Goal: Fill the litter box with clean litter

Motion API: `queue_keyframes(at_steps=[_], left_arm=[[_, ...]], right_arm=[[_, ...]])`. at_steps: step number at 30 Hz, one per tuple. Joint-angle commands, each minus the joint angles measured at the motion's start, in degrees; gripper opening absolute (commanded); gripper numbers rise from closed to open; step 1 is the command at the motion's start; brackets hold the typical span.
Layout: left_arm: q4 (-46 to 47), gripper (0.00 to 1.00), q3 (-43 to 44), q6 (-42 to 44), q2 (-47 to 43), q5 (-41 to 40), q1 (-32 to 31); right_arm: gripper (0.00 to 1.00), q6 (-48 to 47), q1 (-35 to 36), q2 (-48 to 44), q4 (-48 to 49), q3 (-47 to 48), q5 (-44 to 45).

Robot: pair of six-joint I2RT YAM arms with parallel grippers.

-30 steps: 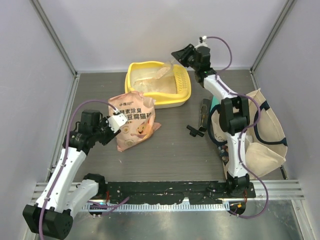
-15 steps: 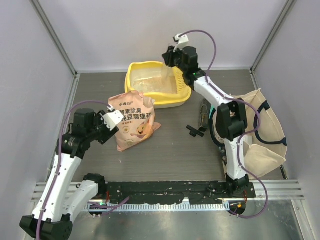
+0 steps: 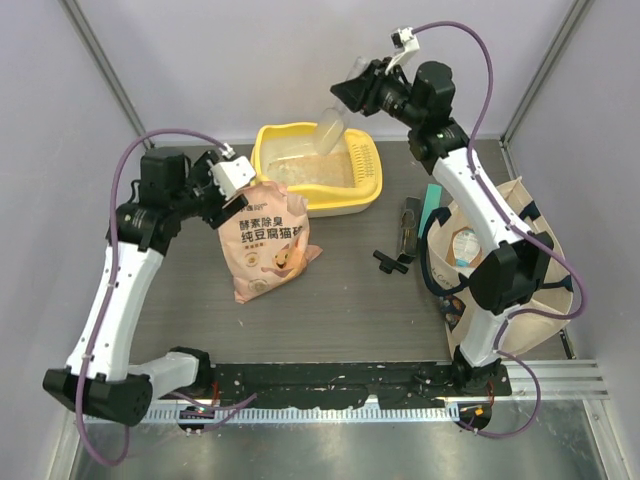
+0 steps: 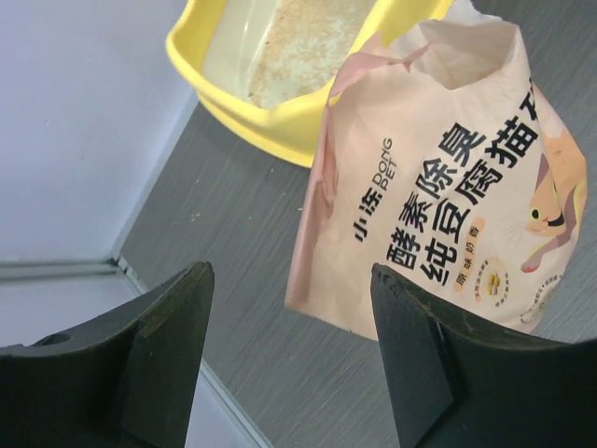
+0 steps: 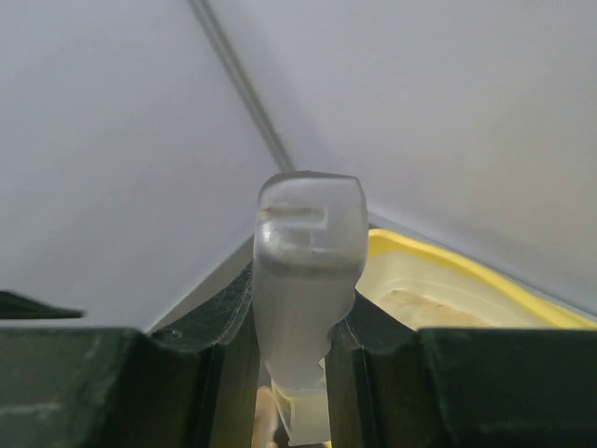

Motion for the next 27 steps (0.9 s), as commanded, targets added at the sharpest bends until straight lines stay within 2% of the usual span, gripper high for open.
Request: queue_keyframes(at_steps=[1,2,7,15,18,22,25,27], left_arm=[[-6.45,0.72,6.63,5.41,6.58,6.81,-0.18],[-8.04,0.72,9.78,5.42,8.51,7.43,-0.1],[-12.53,0.65,14.21,3.4,16.07,8.75,-0.1],[-13.59,0.47,10.87,2.52,15.21,10.6,-0.36],[-14.9,0.33,10.25,1.82,14.94,11.3,-0.71],[-16.49,0.1,10.17,-0.03,14.42,12.18,-0.71],[-16.58,0.0,9.2,-1.7,13.19,12.8,-0.62],[-15.44,0.0,7.89,-2.92,12.31,12.71,-0.62]], right_arm=[[0.01,8.29,0.8,-2.09,-2.3,-1.25,-12.39],[0.01,8.38,1.15,-2.7,-2.3,-1.78,-12.57],[0.01,4.08,4.48,-3.76,-8.36,-4.85,-11.09],[0.01,2.93,8.44,-2.1,-9.16,-4.43,-7.57],[0.01,3.02,9.32,-0.42,-9.33,-2.67,-6.61],[0.01,2.41,10.11,1.25,-9.95,-0.21,-3.27],[0.01,1.09,10.73,2.04,-10.83,0.5,0.5],[0.01,-0.22,11.08,2.48,-11.97,0.94,3.23]])
